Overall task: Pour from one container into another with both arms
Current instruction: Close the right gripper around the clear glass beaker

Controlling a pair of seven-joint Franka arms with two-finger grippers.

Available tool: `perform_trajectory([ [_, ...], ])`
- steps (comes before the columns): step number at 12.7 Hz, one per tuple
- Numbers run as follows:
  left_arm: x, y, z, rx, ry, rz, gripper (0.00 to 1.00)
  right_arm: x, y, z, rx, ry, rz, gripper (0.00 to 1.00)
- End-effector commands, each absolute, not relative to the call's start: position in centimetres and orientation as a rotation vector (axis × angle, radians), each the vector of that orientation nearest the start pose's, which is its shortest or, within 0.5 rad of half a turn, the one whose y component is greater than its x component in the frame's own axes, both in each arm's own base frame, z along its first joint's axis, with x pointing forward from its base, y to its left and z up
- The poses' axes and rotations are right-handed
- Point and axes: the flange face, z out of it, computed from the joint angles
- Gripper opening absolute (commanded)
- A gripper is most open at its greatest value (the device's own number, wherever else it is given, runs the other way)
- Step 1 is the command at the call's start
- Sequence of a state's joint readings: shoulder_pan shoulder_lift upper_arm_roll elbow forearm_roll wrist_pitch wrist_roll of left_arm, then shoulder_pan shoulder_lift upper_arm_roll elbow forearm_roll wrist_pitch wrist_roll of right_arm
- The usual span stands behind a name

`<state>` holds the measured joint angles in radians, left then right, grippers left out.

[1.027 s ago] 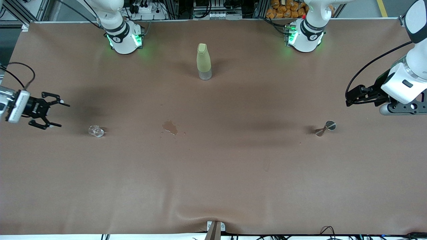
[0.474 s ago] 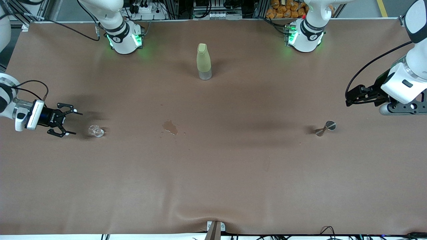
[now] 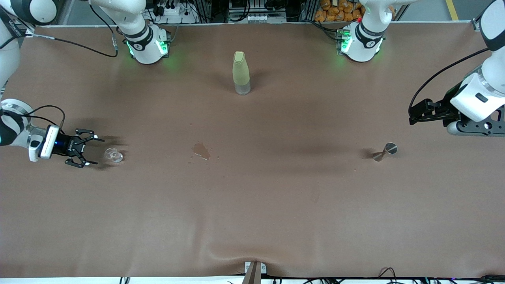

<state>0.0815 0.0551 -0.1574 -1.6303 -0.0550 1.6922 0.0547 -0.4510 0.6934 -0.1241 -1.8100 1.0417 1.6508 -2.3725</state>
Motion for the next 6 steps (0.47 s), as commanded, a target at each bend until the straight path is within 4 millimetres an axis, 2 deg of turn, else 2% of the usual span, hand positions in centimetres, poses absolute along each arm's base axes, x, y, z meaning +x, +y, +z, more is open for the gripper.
perform_trajectory([
  [1, 57.9, -0.8, 57.9, -3.282, 0.440, -0.042, 1.00, 52.8, -24.6, 13.4, -1.728, -1.213, -0.983, 1.00],
  [2, 58.2, 1.5, 57.4, -3.332, 0.537, -0.077, 1.00, 52.7, -24.4, 12.9, -1.702, -1.232, -1.000, 1.00],
  [3, 58.7, 4.0, 56.1, -3.398, 0.657, -0.121, 1.00, 52.8, -24.0, 12.5, -1.682, -1.225, -1.030, 1.00],
  [4, 59.2, 6.6, 54.3, -3.421, 0.830, -0.174, 1.00, 52.6, -23.8, 11.7, -1.669, -1.230, -1.048, 1.00],
  [6, 60.2, 10.4, 49.7, -3.407, 1.200, -0.278, 1.00, 52.4, -23.7, 9.9, -1.658, -1.226, -1.045, 1.00],
])
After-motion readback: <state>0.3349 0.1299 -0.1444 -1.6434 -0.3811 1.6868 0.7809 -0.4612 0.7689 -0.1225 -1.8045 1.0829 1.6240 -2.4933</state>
